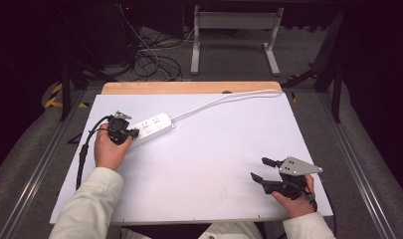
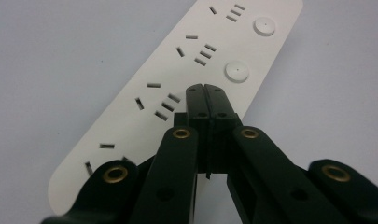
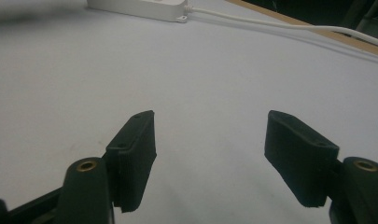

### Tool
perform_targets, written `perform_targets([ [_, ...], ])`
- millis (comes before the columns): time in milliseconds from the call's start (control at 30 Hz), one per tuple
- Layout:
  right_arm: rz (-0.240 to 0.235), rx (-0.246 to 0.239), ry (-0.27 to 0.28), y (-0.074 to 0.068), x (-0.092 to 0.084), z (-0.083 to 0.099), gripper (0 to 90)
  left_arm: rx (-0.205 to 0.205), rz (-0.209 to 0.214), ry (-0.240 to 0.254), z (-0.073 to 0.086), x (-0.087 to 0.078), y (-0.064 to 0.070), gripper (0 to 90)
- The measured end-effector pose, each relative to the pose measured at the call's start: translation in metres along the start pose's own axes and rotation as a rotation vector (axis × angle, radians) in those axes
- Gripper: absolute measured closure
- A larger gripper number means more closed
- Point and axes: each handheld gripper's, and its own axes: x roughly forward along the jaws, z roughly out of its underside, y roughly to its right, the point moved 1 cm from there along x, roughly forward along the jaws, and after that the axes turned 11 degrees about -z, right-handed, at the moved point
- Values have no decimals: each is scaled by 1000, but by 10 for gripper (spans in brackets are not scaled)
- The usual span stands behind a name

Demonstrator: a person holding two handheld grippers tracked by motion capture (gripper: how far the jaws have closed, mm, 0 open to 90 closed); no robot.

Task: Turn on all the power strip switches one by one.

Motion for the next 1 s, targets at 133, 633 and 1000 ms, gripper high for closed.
perform_targets([
  [133,-1,0,-1,0,0,0,343,6,-20,-3,0,0,2,900],
  [633,-1,-4,-2,-1,0,0,343,26,-44,-14,0,0,6,900],
  [1000,0,-7,-6,-1,0,0,343,63,-99,-24,-1,0,14,900],
])
